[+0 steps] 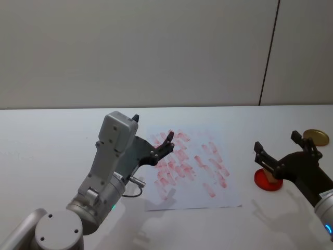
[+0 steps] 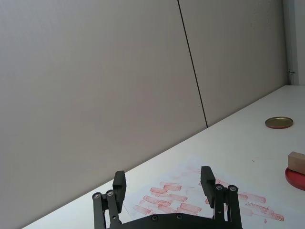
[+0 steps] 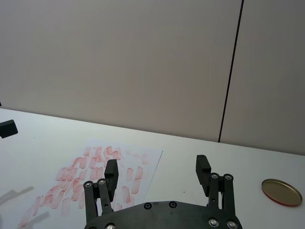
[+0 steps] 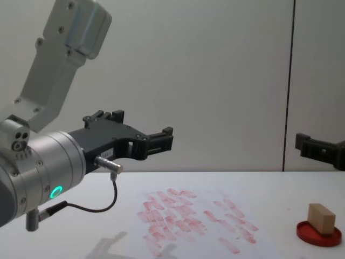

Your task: Use the one hand to pick up the stamp and affix it onto the A4 paper.

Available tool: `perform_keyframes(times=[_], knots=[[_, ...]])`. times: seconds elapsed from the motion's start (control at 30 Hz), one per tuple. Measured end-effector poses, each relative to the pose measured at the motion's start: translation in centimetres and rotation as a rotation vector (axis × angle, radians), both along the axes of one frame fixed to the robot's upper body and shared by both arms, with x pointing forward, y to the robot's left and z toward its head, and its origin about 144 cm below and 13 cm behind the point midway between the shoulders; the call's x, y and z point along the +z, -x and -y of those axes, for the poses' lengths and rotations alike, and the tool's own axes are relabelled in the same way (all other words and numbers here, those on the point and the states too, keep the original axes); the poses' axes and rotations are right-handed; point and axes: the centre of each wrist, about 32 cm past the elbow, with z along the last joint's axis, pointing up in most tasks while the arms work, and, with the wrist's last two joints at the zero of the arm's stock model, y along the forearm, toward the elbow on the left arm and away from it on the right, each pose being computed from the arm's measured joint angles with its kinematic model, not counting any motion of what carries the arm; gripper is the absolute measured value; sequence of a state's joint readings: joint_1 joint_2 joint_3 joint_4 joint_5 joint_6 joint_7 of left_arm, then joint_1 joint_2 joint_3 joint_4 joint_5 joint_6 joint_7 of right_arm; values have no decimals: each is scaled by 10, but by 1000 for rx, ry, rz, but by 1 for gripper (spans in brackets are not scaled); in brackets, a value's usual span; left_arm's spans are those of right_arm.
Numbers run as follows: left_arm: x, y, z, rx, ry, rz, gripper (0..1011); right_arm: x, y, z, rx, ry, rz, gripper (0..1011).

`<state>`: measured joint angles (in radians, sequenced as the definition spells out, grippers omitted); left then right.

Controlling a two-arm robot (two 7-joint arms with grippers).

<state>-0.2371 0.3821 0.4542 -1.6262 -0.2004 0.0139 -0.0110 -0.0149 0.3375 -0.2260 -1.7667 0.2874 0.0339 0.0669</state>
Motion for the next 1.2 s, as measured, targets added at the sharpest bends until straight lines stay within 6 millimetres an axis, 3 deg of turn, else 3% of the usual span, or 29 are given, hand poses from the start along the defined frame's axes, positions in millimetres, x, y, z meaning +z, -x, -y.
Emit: perform_keyframes(times=[1.2], knots=[[0, 0, 0, 0, 0, 0, 993, -1, -4, -7, -31, -10, -44, 1001]])
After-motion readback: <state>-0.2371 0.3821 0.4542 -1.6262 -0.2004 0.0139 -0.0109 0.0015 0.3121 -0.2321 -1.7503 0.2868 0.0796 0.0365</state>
